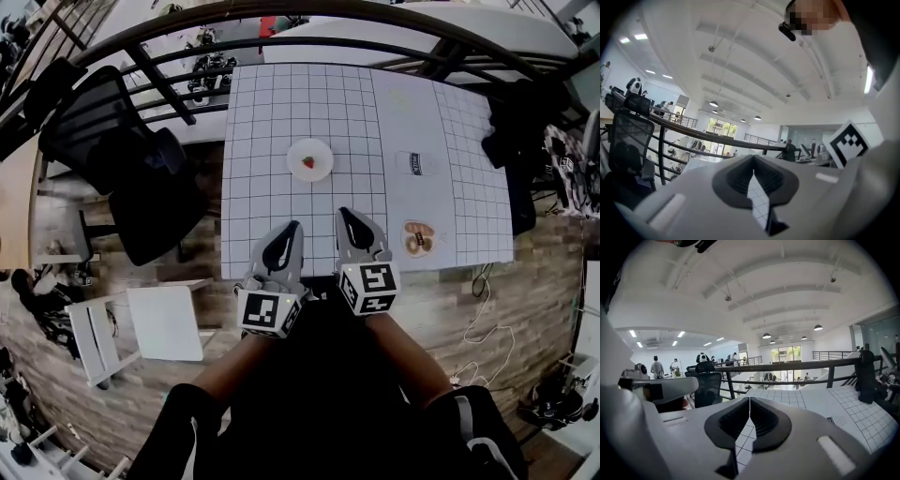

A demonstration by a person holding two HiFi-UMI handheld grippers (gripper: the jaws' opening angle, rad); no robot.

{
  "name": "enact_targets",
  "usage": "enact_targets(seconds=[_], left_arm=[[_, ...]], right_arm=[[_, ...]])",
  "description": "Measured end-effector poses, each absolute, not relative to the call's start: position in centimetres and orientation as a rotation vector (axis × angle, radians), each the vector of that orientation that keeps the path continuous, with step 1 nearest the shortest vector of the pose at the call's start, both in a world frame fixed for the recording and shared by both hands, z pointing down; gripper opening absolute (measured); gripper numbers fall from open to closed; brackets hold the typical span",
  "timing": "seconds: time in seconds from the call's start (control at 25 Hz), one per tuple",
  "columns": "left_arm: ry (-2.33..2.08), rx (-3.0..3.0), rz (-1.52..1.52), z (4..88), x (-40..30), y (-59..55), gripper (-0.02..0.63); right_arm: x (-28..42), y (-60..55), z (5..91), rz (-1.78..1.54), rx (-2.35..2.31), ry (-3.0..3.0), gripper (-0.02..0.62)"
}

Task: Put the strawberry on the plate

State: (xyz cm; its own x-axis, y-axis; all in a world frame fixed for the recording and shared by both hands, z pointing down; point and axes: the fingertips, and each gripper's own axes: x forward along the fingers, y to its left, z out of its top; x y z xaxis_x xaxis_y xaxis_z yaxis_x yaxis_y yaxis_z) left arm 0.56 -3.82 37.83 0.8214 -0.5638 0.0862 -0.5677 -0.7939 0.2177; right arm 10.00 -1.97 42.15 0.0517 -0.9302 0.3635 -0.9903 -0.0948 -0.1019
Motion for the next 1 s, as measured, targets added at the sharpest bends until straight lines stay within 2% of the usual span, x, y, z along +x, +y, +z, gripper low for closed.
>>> enact_targets(seconds=[1.0], left_arm=[[-0.745,2.850,-0.034,35.9,2.9,-3.9,0.008]], right_arm=[[8.3,-0.3,35.9,0.181,2.197,-1.996,-0.002]])
